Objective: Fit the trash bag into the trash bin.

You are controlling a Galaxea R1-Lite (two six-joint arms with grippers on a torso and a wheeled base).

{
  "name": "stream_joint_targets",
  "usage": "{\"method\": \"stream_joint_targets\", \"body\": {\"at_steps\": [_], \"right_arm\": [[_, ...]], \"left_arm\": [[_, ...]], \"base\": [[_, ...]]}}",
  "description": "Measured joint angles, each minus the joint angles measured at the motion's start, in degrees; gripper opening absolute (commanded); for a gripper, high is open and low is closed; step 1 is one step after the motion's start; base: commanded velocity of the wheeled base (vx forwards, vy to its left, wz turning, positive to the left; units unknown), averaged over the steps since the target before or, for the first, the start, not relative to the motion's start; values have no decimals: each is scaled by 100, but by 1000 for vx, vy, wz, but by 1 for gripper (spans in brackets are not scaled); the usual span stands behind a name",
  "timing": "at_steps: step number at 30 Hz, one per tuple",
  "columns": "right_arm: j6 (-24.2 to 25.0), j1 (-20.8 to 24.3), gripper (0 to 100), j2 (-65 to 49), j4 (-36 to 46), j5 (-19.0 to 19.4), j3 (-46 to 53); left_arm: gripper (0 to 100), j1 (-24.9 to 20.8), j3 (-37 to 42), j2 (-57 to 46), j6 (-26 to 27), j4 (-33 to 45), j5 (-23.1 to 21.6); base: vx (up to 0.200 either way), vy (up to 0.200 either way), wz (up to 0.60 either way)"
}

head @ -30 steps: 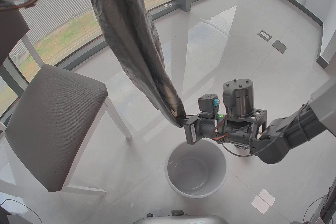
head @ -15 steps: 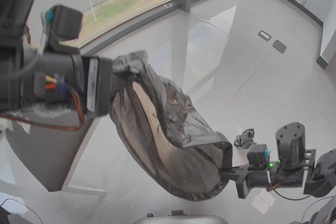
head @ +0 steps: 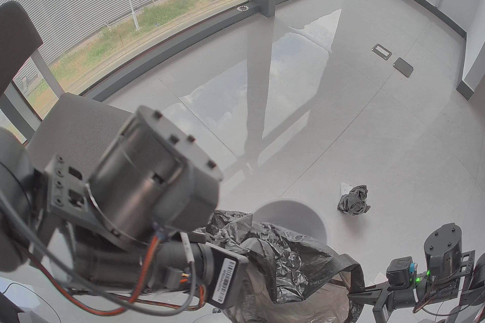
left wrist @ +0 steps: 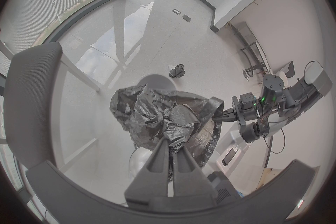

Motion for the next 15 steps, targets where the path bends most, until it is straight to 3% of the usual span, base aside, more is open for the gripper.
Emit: {"method": "stream_joint_targets", "body": {"at_steps": [6, 15], "right_arm": [[-13, -210, 0, 444, -83, 35, -62], [-117, -822, 0, 1139, -285, 68, -245]], "left_arm": [[0, 446, 133, 571, 2, -756, -148], [0, 1020, -302, 1475, 2, -1086, -558]], "base": [[0, 0, 0], [0, 0, 0]]}}
